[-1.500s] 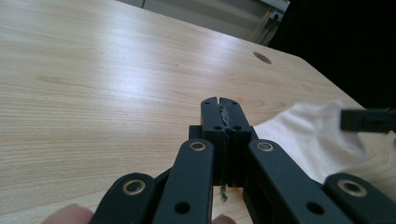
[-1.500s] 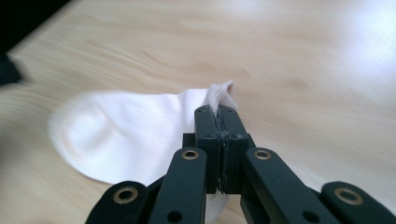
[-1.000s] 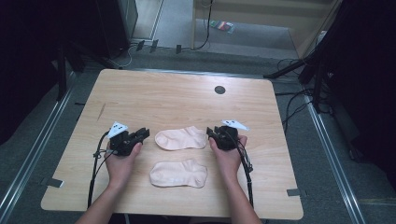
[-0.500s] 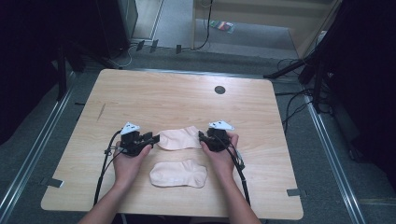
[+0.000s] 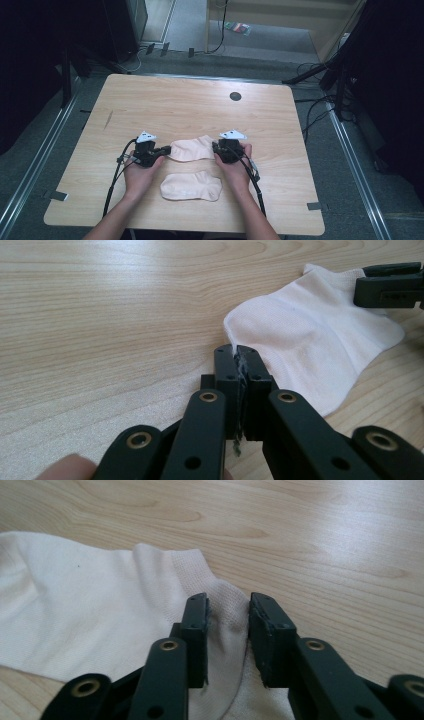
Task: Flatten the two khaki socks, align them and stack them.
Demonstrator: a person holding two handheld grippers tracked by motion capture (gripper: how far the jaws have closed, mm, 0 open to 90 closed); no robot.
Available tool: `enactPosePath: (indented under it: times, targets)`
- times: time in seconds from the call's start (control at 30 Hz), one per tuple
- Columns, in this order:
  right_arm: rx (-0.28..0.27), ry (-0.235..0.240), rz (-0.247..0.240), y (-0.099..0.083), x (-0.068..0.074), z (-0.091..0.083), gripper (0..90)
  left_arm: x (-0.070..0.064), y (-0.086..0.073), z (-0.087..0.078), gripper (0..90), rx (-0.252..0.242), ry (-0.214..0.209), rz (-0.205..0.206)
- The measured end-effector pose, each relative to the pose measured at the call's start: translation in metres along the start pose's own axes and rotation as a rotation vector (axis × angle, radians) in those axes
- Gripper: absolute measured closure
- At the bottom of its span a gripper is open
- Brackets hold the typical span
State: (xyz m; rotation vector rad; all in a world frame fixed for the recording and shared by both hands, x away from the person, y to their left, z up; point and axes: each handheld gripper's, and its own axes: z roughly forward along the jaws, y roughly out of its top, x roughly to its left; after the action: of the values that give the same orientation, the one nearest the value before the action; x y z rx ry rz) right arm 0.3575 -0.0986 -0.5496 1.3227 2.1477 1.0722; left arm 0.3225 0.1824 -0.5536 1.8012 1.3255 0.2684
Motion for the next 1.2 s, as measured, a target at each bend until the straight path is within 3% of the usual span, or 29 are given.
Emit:
enactPosePath:
  times: [0.07, 0.17, 0.23, 0.37, 0.57, 0.73, 0.97, 1.2]
  targets:
    - [0.001, -0.001, -0.018, 0.000, 0.002, 0.000, 77.9, 0.000, 0.000, 0.000, 90.0, 0.000, -0.005, 0.000]
    - [0.003, 0.012, -0.006, 0.000, 0.003, 0.000, 84.2, -0.001, 0.000, 0.000, 90.0, -0.006, -0.010, 0.004]
    - [0.009, 0.019, 0.024, 0.000, 0.002, -0.001, 85.9, -0.001, 0.000, -0.001, 90.0, -0.009, -0.015, 0.011]
    - [0.011, 0.009, 0.015, -0.001, 0.002, -0.004, 87.1, -0.002, 0.001, -0.003, 90.0, -0.018, -0.015, 0.020]
    - [-0.026, 0.004, 0.034, 0.004, 0.001, -0.017, 87.4, -0.004, 0.001, -0.009, 90.0, -0.040, -0.033, 0.045]
    - [-0.055, 0.024, 0.015, 0.009, 0.005, -0.033, 87.3, -0.005, 0.004, -0.023, 90.0, -0.062, -0.050, 0.061]
    - [-0.077, 0.056, 0.050, 0.012, 0.009, -0.052, 87.3, -0.011, 0.004, -0.047, 90.0, -0.098, -0.078, 0.087]
    - [-0.076, 0.102, 0.070, 0.001, 0.015, -0.071, 87.3, -0.017, -0.006, -0.067, 90.0, -0.112, -0.099, 0.109]
